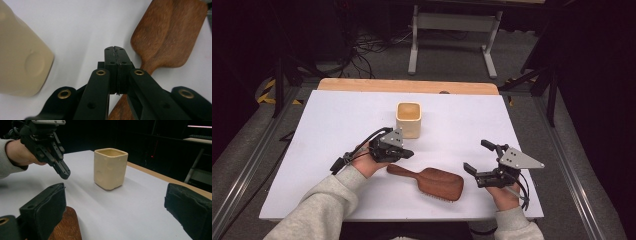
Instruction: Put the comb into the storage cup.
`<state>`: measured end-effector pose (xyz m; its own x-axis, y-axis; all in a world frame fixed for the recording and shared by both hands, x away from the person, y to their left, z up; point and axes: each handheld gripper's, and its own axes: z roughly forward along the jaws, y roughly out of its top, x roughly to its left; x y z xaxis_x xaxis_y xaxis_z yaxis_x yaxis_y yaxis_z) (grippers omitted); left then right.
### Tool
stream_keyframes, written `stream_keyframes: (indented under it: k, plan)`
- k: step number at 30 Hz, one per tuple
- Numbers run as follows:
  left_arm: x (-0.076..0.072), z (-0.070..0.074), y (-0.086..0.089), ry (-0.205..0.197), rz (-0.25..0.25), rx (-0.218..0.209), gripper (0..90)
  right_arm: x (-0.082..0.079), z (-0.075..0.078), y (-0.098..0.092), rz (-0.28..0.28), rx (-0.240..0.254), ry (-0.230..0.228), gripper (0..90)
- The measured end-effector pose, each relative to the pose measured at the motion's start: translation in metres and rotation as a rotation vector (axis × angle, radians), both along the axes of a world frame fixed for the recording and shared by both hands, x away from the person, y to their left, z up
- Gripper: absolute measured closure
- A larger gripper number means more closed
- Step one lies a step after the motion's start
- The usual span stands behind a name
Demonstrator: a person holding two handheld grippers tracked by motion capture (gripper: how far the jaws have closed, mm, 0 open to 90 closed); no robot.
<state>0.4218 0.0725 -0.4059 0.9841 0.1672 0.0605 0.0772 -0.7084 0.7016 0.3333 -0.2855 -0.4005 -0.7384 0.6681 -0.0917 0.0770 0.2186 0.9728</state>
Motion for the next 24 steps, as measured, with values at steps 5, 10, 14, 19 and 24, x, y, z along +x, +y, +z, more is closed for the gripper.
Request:
stream_keyframes:
  k: [5,10,14,19,24]
  plan:
    - [0.007,-0.007,-0.009,0.035,-0.002,0.112,90.0,0.0,-0.001,0.001,0.003,-0.005,0.002,4.3]
    - [0.01,-0.015,-0.016,0.061,-0.006,0.188,90.0,0.0,-0.001,0.001,0.006,-0.005,0.001,4.3]
    - [0.01,-0.02,-0.018,0.072,-0.018,0.23,90.0,0.0,-0.001,0.001,0.008,-0.004,0.002,4.3]
    - [0.01,-0.023,-0.017,0.097,-0.046,0.261,90.0,0.0,-0.001,0.001,0.012,-0.003,0.004,4.3]
    - [0.009,-0.023,-0.018,0.113,-0.079,0.296,90.0,0.001,-0.002,0.002,0.015,-0.004,0.008,4.3]
